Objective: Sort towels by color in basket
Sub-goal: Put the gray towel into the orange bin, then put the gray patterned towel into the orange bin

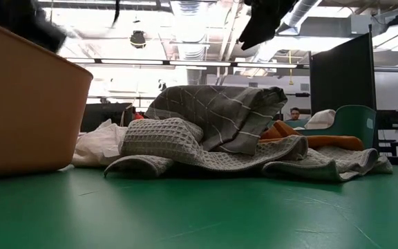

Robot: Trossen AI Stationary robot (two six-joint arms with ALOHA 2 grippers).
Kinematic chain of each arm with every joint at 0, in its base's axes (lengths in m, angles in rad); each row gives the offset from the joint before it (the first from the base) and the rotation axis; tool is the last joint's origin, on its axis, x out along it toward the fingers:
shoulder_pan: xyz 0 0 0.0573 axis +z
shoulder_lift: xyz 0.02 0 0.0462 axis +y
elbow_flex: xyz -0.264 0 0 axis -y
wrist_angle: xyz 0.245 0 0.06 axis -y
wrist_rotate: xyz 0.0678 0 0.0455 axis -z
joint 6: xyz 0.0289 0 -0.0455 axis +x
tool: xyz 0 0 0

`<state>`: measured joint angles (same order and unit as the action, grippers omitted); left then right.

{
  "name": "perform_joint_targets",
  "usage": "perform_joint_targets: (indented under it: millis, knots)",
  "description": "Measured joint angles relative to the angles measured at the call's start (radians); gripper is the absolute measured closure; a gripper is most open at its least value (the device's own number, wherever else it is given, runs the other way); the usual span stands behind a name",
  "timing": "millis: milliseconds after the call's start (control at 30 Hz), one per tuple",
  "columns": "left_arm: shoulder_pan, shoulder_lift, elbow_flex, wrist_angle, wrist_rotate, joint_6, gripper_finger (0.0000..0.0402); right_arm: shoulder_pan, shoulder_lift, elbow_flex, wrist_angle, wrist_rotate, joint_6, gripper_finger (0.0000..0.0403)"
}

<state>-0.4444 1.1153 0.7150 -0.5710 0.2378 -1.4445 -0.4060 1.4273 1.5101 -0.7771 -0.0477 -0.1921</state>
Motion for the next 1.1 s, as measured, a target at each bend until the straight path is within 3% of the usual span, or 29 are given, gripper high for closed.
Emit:
perform_joint_targets:
  millis: [233, 367, 600, 767, 967, 1100]
  knots:
    - [0.081, 0.013, -0.134, 0.032, -0.004, -0.056, 0.0399, 0.040, 0.000, 0.000, 0.060, -0.011, -0.003, 0.0112]
    - [0.111, -0.006, -0.138, 0.073, -0.005, -0.082, 0.0366, 0.041, 0.000, 0.000, 0.086, -0.067, 0.000, 0.0112]
    - [0.150, -0.063, -0.064, 0.103, -0.009, -0.067, 0.0265, 0.112, 0.056, 0.002, 0.057, -0.084, 0.017, 0.0112]
    - [0.175, -0.143, -0.001, 0.067, 0.037, 0.056, 0.0209, 0.176, 0.138, 0.002, 0.082, -0.085, 0.050, 0.0112]
    - [0.178, -0.261, 0.102, -0.133, 0.046, 0.195, 0.0207, 0.244, 0.256, 0.001, 0.155, -0.091, 0.105, 0.0112]
    - [0.162, -0.340, 0.151, -0.184, 0.052, 0.279, 0.0213, 0.285, 0.327, 0.001, 0.224, -0.085, 0.202, 0.0112]
